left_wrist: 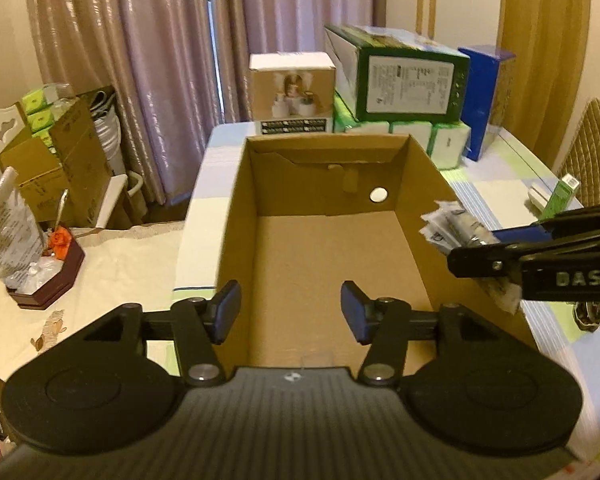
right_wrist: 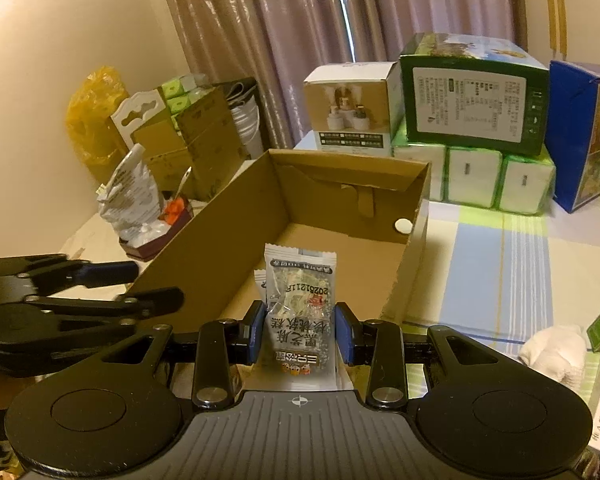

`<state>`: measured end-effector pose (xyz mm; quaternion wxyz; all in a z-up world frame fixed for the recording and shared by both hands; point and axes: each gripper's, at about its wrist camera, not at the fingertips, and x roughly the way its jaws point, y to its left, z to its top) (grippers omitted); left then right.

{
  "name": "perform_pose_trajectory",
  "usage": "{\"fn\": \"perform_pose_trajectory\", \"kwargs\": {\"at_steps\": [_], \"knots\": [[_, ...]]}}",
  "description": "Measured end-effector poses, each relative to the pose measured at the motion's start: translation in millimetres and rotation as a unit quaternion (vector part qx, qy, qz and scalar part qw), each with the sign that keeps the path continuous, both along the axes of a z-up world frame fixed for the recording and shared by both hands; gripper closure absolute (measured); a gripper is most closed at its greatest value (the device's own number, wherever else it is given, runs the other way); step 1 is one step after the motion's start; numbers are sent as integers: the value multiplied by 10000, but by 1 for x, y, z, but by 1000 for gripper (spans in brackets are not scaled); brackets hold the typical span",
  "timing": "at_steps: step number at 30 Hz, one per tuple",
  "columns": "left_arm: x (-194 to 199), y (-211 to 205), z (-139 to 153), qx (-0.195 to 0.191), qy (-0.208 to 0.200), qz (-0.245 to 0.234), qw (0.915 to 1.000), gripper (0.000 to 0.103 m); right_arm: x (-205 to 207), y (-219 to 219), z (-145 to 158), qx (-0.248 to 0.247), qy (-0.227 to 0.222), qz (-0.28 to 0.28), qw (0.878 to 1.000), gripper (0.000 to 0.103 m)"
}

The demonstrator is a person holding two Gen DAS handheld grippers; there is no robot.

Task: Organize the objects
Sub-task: 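Open the left tool to drop the clear box while the right tool drops the packet into the cardboard box, then move both open tools back from the cardboard box toward the table items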

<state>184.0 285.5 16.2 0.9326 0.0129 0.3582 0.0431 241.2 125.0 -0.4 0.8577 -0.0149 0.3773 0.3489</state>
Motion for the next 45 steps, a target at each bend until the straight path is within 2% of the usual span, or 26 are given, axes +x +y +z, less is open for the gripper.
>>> {"fn": "perform_pose_trajectory", "kwargs": {"at_steps": [2, 4, 6, 9, 11, 12, 15, 22, 24, 30, 34, 45], "knots": [[-8, 2, 5, -18, -60, 35, 10000, 50, 1, 3, 0, 82, -24, 60, 9999, 68], [-16, 4, 11, -57, -109, 88, 9999, 47, 2, 2, 3, 269, -50, 90, 9996, 60], [-24, 5, 16, -76, -147, 130, 9998, 45, -1, -3, 11, 399, -139, 36, 9991, 46], [-36, 4, 23, -138, -194, 211, 9995, 43, -8, -17, 24, 508, -241, -106, 9984, 43], [-45, -1, 27, -111, -229, 258, 9993, 38, -15, -30, 33, 578, -280, -187, 9978, 41], [-50, -4, 29, -99, -248, 278, 9993, 34, -20, -37, 37, 589, -315, -231, 9975, 38], [-64, -17, 37, -162, -308, 298, 9989, 33, -37, -62, 46, 599, -410, -409, 9965, 28], [-101, -60, 55, -342, -476, 274, 9979, 20, -88, -125, 50, 384, -544, -715, 9952, 17], [-111, -74, 59, -383, -521, 247, 9976, 16, -102, -145, 49, 315, -521, -812, 9948, 11], [-136, -117, 62, -558, -604, 173, 9965, 9, -129, -201, 42, 200, -332, -1159, 9925, 6], [-142, -141, 57, -719, -537, 80, 9959, 6, -145, -228, 42, 81, -398, -1308, 9906, 5], [-146, -191, 47, -741, -444, -300, 9958, 2, -162, -288, 31, 48, -285, -1800, 9832, 2]]}}
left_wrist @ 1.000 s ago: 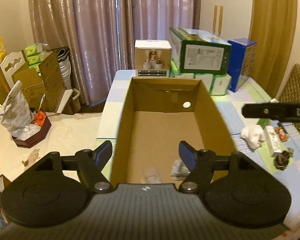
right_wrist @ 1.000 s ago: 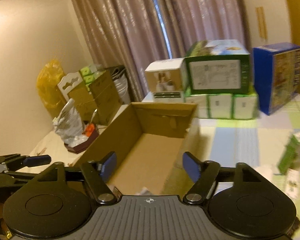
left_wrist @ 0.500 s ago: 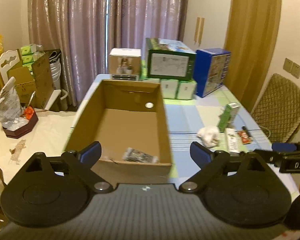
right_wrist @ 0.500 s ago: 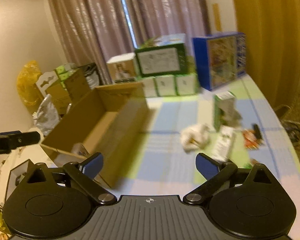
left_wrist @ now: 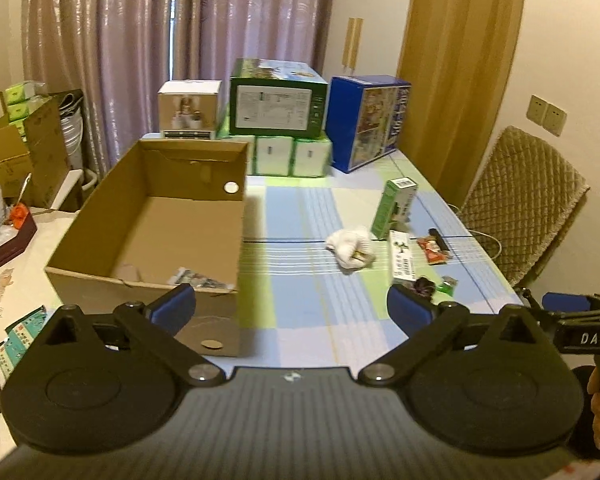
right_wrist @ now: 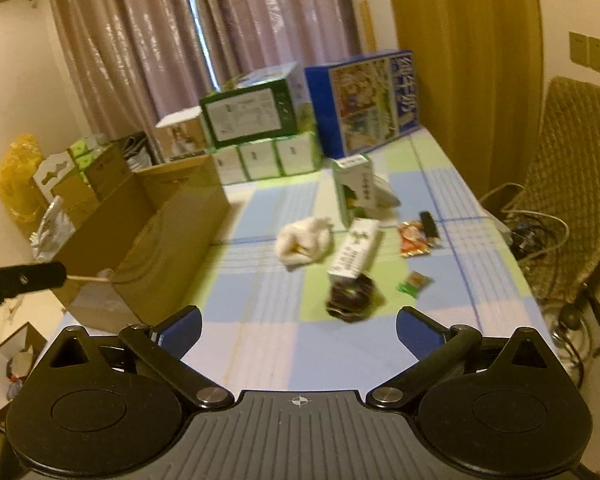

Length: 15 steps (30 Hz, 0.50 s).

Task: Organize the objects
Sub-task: 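Move both open tools back from the cardboard box toward the table items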

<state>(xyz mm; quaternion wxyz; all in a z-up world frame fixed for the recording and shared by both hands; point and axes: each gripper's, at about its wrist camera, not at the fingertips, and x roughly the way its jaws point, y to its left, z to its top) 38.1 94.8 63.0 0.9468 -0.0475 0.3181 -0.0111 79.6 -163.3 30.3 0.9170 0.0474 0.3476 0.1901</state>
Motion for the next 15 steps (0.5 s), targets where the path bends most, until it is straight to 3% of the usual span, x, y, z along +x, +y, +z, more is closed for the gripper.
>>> {"fn": "perform_pose_trajectory", "kwargs": {"at_steps": [15], "knots": [[28, -59, -34, 32, 375, -592, 9975, 2, 0, -58, -25, 68, 165, -667, 9976, 2]]}}
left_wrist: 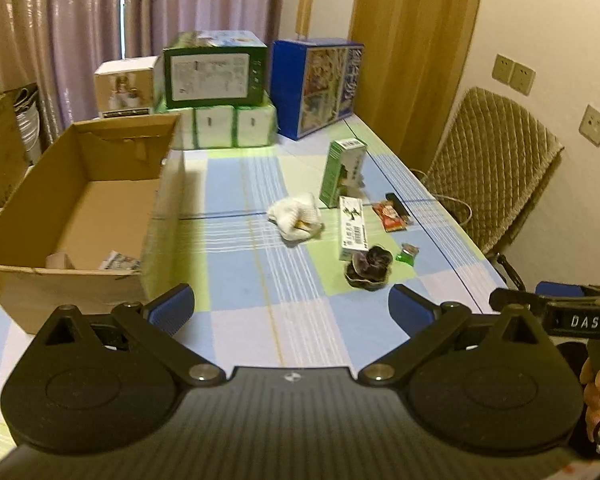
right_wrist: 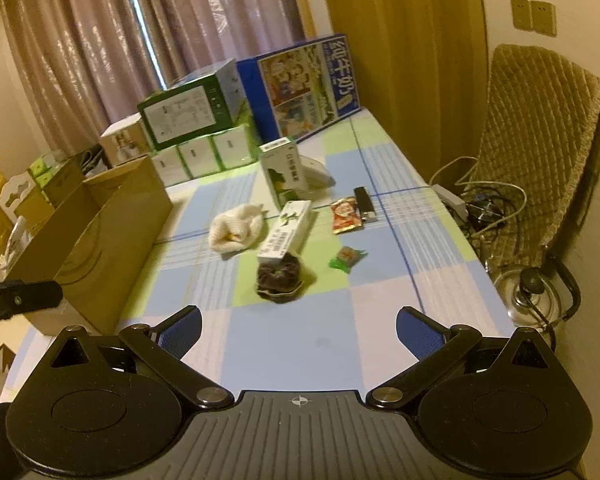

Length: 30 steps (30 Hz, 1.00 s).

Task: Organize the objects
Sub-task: 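Move both open tools back from the cardboard box toward the table items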

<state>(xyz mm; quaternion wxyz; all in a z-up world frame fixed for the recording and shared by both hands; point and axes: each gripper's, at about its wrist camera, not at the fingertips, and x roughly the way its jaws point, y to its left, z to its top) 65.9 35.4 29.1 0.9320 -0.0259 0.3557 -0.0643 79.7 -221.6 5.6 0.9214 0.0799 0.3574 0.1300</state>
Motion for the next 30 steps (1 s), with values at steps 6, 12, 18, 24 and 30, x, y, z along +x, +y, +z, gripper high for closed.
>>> {"fn": "perform_pose_trajectory", "kwargs": {"at_steps": [6, 12, 18, 24, 30], "knots": [[15, -17, -16, 117, 78, -106, 9998, 2, 10, -15, -13, 42, 89, -189, 9998, 2], [26, -31, -31, 94, 197, -135, 9997, 2, 17, -24, -23, 22, 163, -285, 9995, 2], [33, -38, -41, 59, 310, -164, 9994, 2, 22, -28, -31, 19, 256, -312, 9992, 2], [38, -40, -45, 25, 372, -160, 9992, 2, 24, -28, -35, 32, 314, -328, 9990, 2], [44, -43, -51, 0, 402, -138, 9991, 2, 31, -28, -37, 49, 385, -318, 9987, 2]]}}
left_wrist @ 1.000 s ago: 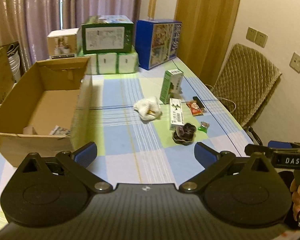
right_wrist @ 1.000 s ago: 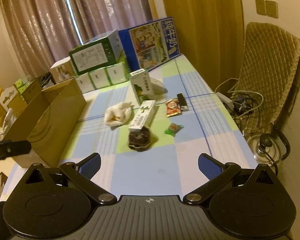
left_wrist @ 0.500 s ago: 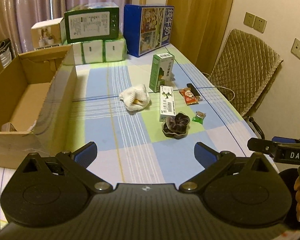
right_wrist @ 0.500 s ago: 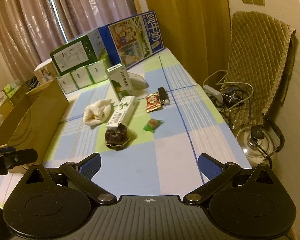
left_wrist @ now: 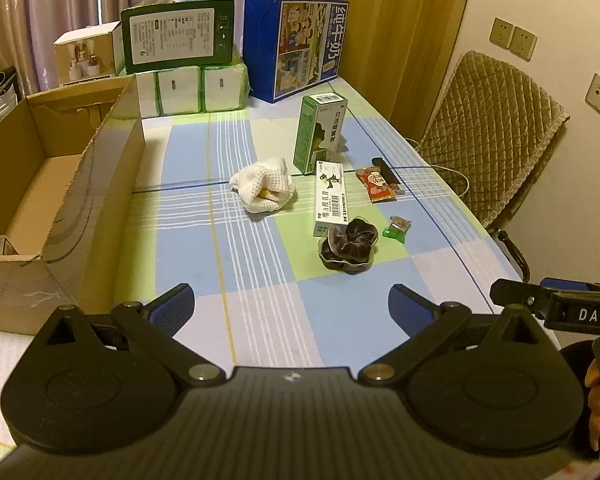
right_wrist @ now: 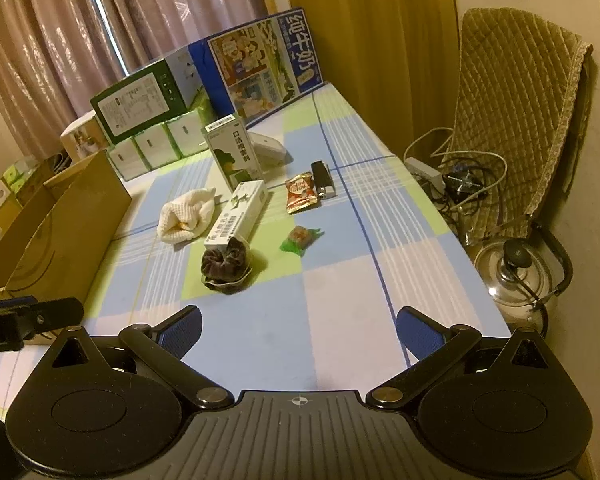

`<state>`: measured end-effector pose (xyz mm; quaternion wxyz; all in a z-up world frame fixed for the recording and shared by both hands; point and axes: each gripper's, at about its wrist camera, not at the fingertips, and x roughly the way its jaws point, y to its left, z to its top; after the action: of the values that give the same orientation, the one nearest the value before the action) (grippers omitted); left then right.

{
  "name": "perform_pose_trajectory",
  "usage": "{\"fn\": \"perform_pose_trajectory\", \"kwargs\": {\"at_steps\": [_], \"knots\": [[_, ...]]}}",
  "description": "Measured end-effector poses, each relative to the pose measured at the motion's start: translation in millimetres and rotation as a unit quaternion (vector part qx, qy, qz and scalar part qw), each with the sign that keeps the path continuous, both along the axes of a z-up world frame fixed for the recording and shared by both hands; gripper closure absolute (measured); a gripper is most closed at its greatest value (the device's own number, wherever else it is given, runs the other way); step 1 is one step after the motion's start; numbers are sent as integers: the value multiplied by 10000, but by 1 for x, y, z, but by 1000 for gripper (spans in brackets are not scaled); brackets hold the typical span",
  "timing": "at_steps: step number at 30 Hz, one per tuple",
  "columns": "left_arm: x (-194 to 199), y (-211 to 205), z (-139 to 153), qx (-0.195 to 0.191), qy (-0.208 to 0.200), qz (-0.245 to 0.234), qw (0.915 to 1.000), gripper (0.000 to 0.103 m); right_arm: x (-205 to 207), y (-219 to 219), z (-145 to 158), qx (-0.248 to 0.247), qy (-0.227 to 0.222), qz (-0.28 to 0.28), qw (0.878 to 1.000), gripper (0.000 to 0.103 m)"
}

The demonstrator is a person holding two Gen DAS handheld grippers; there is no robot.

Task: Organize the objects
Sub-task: 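Move both open tools back from the cardboard box toward the table items, then grasp the dark brown fungus with the left tool while the right tool grasps the green-wrapped candy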

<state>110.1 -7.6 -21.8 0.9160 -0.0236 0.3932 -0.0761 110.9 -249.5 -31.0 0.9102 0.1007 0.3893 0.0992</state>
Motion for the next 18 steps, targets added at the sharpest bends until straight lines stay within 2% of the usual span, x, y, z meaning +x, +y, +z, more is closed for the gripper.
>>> {"fn": "perform_pose_trajectory", "kwargs": {"at_steps": [7, 8, 11, 12, 18], "knots": [[19, -15, -9, -34, -96, -29, 9999, 2, 26, -2, 2, -127, -95, 32, 9999, 3], [23, -18, -11, -12, -125, -36, 9999, 2, 32, -3, 1, -139, -101, 35, 9998, 5], [35, -27, -20, 59, -152, -96, 9998, 2, 49, -5, -8, -141, -13, 108, 9998, 22], [39, -29, -24, 75, -140, -127, 9998, 2, 55, -7, -11, -121, 28, 115, 9999, 25], [64, -45, -50, 237, -53, -239, 9994, 6, 81, -12, -23, -68, 112, 99, 9999, 30]]}}
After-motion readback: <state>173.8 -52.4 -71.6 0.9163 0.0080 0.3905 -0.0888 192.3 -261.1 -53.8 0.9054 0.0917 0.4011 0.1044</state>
